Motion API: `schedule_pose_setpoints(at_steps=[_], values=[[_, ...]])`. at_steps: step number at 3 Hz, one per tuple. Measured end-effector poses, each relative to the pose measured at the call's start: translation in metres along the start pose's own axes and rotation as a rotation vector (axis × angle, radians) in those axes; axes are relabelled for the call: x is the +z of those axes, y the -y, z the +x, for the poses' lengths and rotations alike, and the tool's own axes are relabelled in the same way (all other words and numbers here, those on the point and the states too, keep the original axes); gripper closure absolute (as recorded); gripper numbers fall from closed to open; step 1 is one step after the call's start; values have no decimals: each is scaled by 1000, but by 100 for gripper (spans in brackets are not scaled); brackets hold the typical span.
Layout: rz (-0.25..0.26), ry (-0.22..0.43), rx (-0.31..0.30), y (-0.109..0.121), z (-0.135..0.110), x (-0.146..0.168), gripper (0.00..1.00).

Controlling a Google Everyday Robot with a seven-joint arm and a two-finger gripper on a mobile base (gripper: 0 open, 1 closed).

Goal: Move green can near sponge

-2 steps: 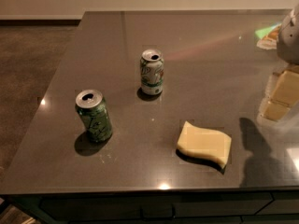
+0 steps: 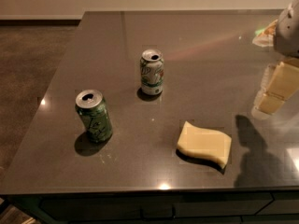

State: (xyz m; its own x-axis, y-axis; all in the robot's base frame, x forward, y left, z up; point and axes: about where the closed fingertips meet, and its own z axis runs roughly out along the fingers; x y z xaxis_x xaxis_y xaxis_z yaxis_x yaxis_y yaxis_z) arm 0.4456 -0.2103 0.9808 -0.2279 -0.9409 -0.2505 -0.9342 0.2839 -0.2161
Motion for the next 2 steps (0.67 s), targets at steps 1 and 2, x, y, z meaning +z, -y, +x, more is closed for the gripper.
schedule_pose_setpoints(at_steps=[1,2], values=[[-42,113,-7,6,-35,5,0],[-78,227,-61,-2,-83,16,0]])
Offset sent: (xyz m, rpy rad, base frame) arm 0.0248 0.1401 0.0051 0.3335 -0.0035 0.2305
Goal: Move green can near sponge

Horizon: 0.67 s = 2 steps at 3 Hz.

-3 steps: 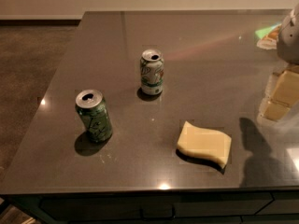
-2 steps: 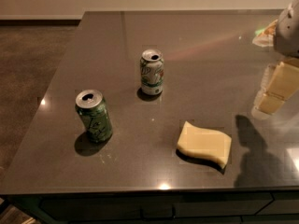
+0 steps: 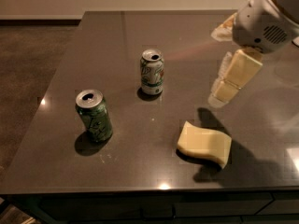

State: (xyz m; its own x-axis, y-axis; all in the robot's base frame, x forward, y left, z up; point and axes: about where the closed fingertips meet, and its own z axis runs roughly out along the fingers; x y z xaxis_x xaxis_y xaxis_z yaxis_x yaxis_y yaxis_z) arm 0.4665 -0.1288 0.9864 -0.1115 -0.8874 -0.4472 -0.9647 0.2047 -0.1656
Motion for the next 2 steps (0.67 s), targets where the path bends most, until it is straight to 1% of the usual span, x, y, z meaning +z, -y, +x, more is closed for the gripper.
schedule_pose_setpoints(at_steps=[1,2], values=[[-32,84,-80,-18,-44,23,0],[-61,141,-159,-40,-83,45,0]])
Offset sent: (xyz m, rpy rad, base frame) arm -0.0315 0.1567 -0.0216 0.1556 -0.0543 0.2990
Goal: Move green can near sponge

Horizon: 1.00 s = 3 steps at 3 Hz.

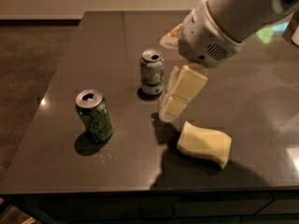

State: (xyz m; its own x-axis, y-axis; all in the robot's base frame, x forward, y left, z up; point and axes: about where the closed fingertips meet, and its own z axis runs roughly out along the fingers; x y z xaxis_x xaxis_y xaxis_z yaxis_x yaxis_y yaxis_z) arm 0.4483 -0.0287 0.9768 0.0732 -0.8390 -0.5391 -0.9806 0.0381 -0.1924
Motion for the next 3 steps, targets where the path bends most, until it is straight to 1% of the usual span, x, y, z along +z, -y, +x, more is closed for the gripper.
schedule_pose_setpoints(at_steps=[1,2,3], values=[[-23,26,-45,-11,-30,25,0],[-38,27,-66,-22,-55,49,0],[-51,11,-78,-34,-76,72,0]])
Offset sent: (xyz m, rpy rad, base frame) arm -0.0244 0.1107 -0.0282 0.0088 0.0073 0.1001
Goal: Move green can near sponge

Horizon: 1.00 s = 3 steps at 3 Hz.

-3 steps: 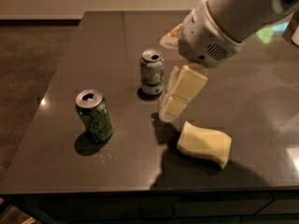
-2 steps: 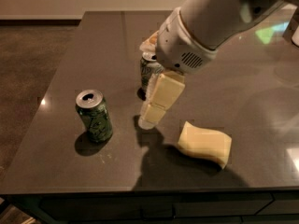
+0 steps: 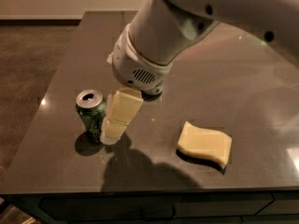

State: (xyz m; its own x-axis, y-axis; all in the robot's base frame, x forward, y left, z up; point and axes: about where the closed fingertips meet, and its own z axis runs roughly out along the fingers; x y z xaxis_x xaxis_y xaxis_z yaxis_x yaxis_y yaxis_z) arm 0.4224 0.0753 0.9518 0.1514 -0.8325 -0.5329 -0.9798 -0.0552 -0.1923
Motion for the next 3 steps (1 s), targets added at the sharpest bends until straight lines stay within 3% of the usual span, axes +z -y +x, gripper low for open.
schedule_pose_setpoints(at_steps=[2,3], values=[[-50,-47,-4,-7,-23,47,0],[-62,-65,1,-1,-21,59,0]])
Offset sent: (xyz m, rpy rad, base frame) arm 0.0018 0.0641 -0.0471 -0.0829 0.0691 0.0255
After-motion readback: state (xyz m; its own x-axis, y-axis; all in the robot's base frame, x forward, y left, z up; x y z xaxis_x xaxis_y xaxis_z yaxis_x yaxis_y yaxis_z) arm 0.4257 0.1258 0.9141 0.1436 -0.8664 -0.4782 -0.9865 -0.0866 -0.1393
